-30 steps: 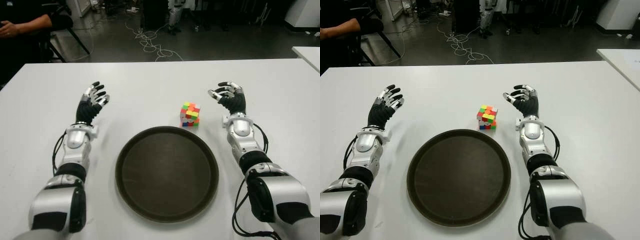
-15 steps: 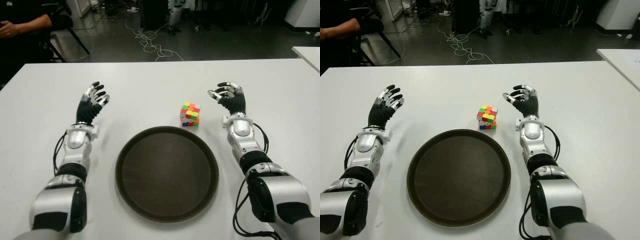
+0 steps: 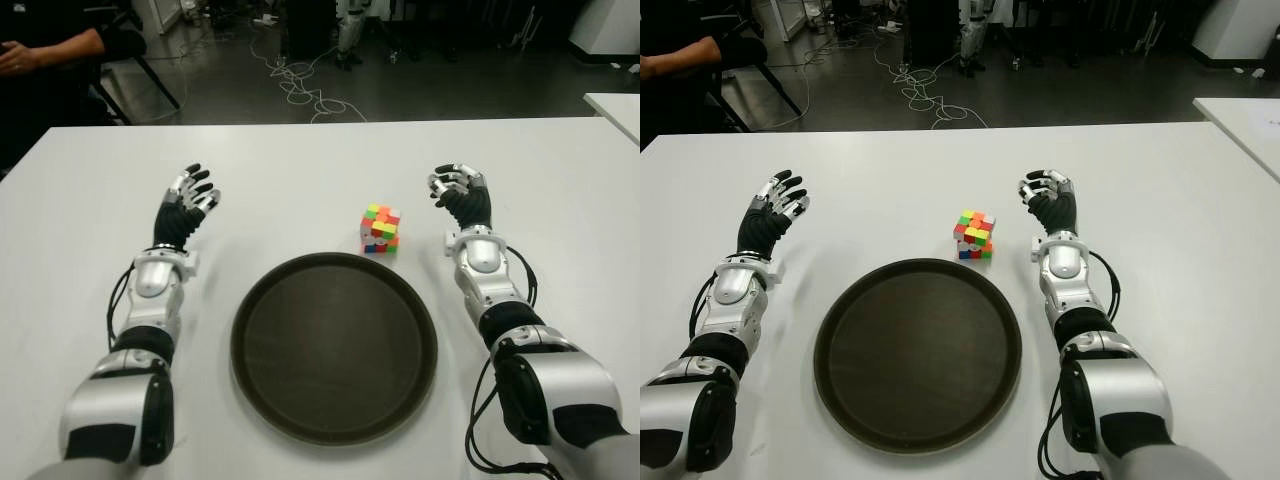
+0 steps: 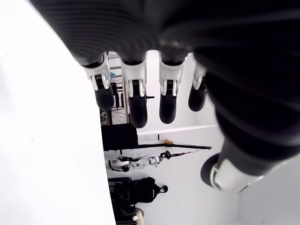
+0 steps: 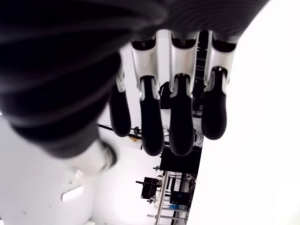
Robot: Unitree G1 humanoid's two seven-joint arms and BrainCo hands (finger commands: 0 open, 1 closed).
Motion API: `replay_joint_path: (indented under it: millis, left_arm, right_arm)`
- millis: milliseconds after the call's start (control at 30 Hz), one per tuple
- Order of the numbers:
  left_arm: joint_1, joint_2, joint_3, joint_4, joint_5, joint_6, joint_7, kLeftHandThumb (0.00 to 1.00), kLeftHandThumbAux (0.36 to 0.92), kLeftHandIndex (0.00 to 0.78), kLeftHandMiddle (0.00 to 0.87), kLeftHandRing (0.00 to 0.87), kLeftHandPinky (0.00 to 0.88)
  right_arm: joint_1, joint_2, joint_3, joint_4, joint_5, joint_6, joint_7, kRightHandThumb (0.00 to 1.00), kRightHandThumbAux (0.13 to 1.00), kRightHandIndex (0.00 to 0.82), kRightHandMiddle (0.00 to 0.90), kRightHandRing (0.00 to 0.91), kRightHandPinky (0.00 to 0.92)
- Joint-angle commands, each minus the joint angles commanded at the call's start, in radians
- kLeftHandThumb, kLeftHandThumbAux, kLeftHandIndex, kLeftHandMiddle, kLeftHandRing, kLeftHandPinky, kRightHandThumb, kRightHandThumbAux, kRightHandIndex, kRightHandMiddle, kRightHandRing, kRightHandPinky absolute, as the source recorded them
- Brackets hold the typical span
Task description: Pick up the Rubik's Cube and put it in the plate
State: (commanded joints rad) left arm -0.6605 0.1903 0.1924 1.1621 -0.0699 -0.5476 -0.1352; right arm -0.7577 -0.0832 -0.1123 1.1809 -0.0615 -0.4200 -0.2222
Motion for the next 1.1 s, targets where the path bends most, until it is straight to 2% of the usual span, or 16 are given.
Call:
replay_joint_path:
  millis: [933,1100]
  left_arm:
    - [0.014,0.003,-0.007,-0.015,0.006,-0.019,-0.003,0.0,0.685,0.095,0.157,0.129,0.092]
    - [0.012,0.002,-0.009,-0.013,0.009,-0.016,0.005,0.0,0.663,0.101,0.16,0.132,0.087]
  right_arm:
    - [0.003,-0.006,0.03,-0.008,-0.032,0.012,-0.023,0.68,0.735,0.416,0.479,0.509,0.528]
    - [0.003,-0.01,0.033,-0.006,-0.034,0.01,-0.021,0.677,0.736,0.416,0.475,0.508,0.53]
